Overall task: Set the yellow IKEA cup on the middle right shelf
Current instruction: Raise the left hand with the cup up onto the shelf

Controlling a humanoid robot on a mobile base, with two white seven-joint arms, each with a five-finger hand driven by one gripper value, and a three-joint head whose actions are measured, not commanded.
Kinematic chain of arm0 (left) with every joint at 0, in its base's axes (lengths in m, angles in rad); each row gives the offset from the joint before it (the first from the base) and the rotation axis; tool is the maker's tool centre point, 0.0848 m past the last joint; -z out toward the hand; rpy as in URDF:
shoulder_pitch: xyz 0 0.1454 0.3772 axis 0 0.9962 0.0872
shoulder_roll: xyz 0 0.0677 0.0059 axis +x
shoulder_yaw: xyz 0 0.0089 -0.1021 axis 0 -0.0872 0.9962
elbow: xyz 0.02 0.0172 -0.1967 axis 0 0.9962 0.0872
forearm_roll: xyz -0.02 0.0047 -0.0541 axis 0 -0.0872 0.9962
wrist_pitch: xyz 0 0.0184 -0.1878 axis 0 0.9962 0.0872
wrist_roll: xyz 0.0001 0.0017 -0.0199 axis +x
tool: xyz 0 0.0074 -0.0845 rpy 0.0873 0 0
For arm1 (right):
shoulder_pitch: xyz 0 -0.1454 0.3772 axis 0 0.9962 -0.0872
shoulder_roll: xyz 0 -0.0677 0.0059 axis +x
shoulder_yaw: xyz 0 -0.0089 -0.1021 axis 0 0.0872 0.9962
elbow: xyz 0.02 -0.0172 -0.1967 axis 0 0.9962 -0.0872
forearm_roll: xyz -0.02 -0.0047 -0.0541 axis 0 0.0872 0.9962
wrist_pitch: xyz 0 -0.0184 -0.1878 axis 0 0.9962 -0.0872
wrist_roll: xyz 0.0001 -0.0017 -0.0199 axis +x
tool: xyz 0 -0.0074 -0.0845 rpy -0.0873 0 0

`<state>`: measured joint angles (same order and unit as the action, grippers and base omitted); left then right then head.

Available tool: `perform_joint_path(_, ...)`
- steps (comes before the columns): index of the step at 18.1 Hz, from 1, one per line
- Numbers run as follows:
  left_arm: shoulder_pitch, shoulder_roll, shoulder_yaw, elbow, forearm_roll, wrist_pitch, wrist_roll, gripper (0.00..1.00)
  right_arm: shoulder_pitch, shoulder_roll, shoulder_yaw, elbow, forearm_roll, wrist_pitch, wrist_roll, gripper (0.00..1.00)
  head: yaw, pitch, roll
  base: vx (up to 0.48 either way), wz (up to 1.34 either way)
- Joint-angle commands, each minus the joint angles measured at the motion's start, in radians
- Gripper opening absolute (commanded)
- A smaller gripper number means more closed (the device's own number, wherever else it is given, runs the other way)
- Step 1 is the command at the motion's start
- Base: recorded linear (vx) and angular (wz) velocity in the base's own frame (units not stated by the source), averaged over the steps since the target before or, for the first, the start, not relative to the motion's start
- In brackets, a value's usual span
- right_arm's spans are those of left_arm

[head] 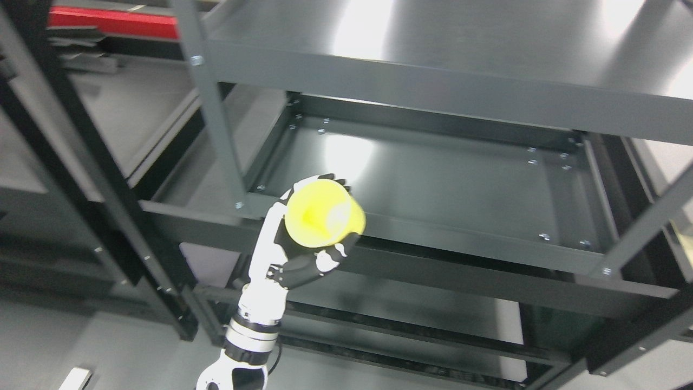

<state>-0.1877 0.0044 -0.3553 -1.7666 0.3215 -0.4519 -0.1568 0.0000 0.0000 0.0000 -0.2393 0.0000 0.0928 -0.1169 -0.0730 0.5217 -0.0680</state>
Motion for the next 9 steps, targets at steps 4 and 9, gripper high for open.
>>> perform_joint_path(4,-0.309,0.095,-0.27,-0.008,0.001,-0.143,-0.023,0.02,0.014,-0.017,0.017,0.0,-0.025,0.001,0.0,0.99,0.0,0.0,0.0,0.058,-0.2)
perform_joint_path(9,-0.602,0.014,-0.361,-0.008,0.028,-0.084,-0.004,0.0,0.014,-0.017,0.017,0.0,-0.025,0.001,0.0,0.99,0.0,0.0,0.0,0.043,-0.03)
